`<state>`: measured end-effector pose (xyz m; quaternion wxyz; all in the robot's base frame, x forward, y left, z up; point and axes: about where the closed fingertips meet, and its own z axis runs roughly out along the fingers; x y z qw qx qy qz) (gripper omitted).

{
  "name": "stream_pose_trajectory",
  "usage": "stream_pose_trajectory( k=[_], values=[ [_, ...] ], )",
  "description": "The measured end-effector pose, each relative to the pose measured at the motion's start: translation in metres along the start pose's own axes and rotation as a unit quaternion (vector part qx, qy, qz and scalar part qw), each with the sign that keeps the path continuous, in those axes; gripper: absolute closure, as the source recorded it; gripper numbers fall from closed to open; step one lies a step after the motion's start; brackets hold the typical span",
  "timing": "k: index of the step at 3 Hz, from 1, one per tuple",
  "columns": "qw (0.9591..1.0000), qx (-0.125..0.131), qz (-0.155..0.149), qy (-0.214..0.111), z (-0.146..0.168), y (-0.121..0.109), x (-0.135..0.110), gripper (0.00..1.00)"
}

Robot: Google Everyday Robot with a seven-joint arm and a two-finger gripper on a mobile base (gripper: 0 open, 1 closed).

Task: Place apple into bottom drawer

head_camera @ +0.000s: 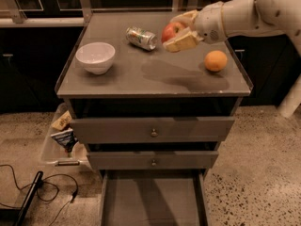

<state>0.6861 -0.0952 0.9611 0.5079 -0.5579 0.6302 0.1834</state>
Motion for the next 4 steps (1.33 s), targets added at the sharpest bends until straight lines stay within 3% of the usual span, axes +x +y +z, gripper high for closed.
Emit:
stream_pose_trajectory(
  k=[1, 2, 3, 4],
  values=[
    [0.9980, 0.019, -0.030, -0.052, -0.028, 0.045, -0.027, 1.00],
    [0.9978, 0.025, -0.013, -0.060, -0.047, 0.097, -0.006, 1.00],
    [0.9991, 0.021, 0.036, -0.010, -0.078, 0.158, 0.063, 1.00],
    [0.9933, 0.005, 0.096, 0.065, -0.090, 0.224, 0.146, 1.00]
  ],
)
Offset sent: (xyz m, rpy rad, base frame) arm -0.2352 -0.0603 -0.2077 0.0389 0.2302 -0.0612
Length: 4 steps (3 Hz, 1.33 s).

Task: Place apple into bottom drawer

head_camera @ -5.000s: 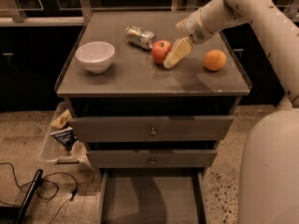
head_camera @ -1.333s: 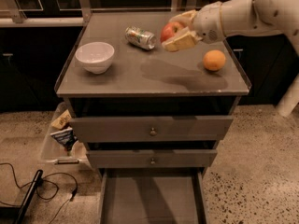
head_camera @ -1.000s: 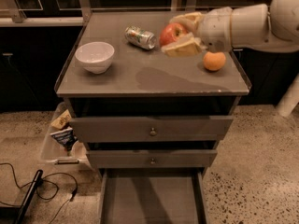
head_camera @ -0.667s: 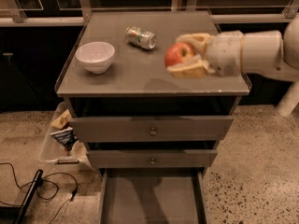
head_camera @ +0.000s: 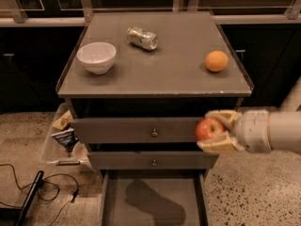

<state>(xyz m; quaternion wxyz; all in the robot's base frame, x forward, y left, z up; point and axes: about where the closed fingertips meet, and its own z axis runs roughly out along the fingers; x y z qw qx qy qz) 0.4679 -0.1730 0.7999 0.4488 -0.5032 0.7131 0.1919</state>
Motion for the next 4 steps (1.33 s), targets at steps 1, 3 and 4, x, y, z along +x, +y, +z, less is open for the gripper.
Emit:
stream_pose_trajectory(
  k=[1, 3, 4],
  values=[
    [0.9995, -0.028, 0.013, 0.012, 0.015, 0.027, 0.019, 1.00],
    [0.9980, -0.054, 0.024, 0.019, 0.054, 0.040, 0.038, 1.00],
    [0.9922, -0.100, 0.062, 0.041, 0.129, 0.079, 0.092, 1.00]
  ],
)
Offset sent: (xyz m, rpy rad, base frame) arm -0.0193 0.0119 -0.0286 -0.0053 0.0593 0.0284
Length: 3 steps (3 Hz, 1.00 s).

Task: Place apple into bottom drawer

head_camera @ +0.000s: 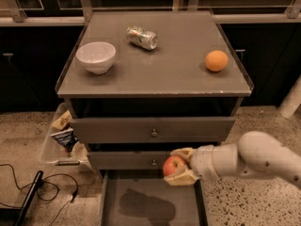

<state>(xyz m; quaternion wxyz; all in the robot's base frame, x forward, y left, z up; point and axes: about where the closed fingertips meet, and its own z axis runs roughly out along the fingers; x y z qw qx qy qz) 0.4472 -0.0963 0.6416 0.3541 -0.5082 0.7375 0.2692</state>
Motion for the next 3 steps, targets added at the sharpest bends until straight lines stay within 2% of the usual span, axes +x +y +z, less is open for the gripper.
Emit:
stream_pose_trajectory(
  k=[1, 2, 3],
  values=[
    [0.9992, -0.021, 0.030, 0.016, 0.079, 0.015, 0.064, 1.00],
    [0.9985, -0.016, 0.034, 0.040, 0.129, 0.009, 0.118, 1.00],
    [0.9954, 0.015, 0.055, 0.077, 0.136, -0.012, 0.184, 1.00]
  ],
)
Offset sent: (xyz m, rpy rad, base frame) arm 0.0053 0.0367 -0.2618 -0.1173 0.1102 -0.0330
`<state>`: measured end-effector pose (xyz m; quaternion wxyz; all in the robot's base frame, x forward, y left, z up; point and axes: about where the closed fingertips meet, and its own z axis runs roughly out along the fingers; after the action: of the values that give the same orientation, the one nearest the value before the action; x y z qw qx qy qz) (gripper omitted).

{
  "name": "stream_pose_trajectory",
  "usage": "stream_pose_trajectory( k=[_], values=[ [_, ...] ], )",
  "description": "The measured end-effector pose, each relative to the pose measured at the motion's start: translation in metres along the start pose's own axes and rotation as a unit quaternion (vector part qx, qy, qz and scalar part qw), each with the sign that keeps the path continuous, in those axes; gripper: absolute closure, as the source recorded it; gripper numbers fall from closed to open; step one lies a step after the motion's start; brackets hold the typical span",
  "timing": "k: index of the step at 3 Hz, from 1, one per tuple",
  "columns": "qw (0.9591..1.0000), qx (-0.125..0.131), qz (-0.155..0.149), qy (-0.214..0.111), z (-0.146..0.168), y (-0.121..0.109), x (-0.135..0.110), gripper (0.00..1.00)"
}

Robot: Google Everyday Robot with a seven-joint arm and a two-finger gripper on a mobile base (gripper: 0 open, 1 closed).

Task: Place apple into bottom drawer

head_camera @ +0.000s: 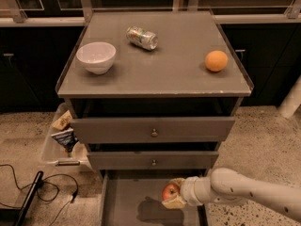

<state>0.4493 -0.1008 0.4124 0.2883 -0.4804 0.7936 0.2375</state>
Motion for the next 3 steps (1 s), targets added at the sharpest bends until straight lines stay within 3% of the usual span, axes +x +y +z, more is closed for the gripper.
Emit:
stream_pose_trajectory(
  k=[2, 3],
  values=[
    [1.0000, 0.002, 0.003, 0.007, 0.007, -0.001, 0.004, 1.00],
    [0.9997, 0.013, 0.011, 0.019, 0.033, -0.020, 0.029, 1.00]
  ],
)
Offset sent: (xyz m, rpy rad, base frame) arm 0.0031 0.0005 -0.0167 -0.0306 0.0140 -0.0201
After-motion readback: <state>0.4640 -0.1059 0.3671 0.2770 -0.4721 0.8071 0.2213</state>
